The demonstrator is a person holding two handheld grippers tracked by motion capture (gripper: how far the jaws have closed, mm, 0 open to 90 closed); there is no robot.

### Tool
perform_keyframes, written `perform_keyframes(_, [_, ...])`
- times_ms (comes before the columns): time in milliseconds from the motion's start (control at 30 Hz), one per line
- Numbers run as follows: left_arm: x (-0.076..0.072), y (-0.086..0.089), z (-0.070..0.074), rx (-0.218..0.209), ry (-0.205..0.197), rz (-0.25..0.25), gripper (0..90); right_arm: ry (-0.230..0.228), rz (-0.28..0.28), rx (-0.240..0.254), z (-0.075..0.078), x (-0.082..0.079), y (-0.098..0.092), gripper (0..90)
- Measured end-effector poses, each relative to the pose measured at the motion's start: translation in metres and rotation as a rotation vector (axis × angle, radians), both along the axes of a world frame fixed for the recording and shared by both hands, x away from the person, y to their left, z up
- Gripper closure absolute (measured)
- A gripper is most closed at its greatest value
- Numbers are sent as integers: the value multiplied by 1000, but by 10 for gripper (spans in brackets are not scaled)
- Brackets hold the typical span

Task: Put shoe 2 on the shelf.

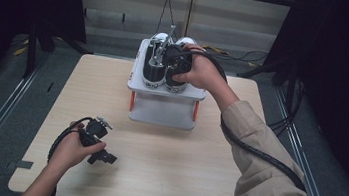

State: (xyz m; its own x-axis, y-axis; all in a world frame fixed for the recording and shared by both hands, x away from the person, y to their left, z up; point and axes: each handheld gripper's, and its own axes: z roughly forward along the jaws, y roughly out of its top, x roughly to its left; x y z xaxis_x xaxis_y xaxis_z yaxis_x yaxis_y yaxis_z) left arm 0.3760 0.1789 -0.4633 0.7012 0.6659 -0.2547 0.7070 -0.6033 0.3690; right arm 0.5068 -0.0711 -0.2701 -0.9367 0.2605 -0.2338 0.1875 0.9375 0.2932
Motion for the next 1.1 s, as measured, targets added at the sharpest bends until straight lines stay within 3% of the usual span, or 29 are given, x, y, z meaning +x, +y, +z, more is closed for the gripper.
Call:
perform_keyframes(133, [0, -1, -1, 6, 1, 0, 183, -8, 19, -9, -1, -1, 0, 678])
perform_keyframes(200, [0, -1, -1, 8, 3, -2, 184, 5, -9, 7, 0, 0, -2, 662])
perform_keyframes(300, [0, -1, -1, 3, -1, 0, 184, -42, -63, 63, 9, -4, -7, 483])
perform_keyframes(400, [-1, 0, -2, 8, 6, -1, 184, -48, -106, 178, 24, -11, -19, 349])
perform_keyframes(467, [-1, 1, -2, 11, 3, 8, 184, -38, -140, 218, 34, -21, -28, 331])
perform_keyframes(533, [-3, 3, -2, 12, 1, 12, 184, -43, -152, 233, 40, -32, -38, 281])
perform_keyframes(667, [-5, 7, 1, 18, -9, 24, 184, -39, -179, 249, 43, -59, -58, 272])
perform_keyframes(833, [-9, 9, 6, 7, -20, 28, 183, -20, -212, 266, 27, -92, -83, 256])
perform_keyframes(1100, [-10, 9, 3, 27, -27, 45, 183, 38, -306, 309, -28, -122, -121, 231])
